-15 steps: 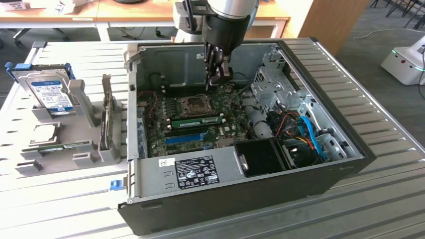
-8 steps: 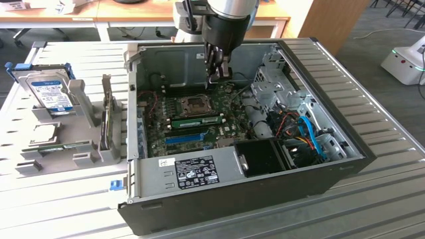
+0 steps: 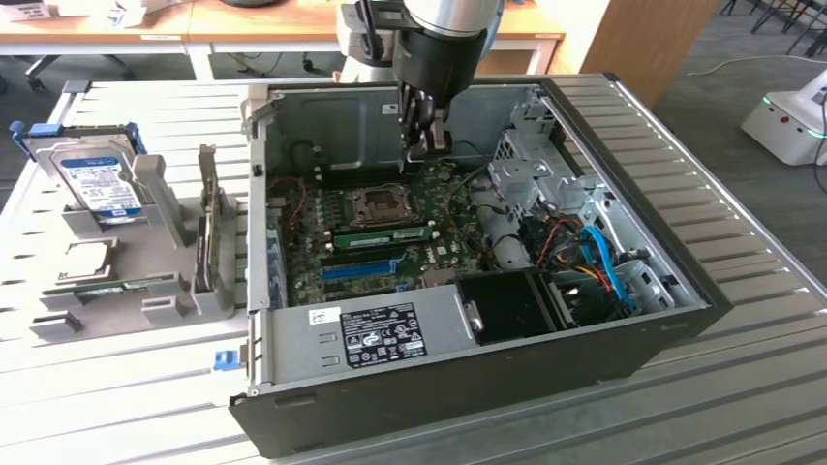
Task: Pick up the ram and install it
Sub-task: 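Press down the ram until it locks into place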
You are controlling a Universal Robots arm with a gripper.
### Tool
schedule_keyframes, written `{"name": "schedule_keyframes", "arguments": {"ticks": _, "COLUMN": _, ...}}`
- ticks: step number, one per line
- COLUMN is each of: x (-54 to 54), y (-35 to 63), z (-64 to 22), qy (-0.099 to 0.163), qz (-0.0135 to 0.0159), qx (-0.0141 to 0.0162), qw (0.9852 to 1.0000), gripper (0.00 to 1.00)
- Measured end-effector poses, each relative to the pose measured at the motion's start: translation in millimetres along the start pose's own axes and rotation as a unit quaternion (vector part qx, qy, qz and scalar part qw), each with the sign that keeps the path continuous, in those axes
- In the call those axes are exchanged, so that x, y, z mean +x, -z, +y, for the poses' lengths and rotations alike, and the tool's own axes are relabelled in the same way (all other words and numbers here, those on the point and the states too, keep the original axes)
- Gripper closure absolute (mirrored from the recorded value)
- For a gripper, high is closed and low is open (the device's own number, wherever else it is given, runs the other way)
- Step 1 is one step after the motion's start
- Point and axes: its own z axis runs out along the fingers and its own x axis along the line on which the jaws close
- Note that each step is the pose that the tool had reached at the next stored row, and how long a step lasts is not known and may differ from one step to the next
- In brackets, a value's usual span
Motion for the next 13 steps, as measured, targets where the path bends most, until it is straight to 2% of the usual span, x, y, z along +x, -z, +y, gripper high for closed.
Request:
{"name": "schedule_keyframes", "arguments": {"ticks": 6, "x": 0.0, "y": 0.2, "z": -1.7, "qy": 0.000, "qz": 0.0001, "qx": 0.0000, "qw": 1.0000, "gripper": 0.89}}
{"name": "schedule_keyframes", "arguments": {"ticks": 13, "x": -0.2, "y": 0.9, "z": -15.2, "qy": 0.000, "qz": 0.0000, "qx": 0.0000, "qw": 1.0000, "gripper": 0.89}}
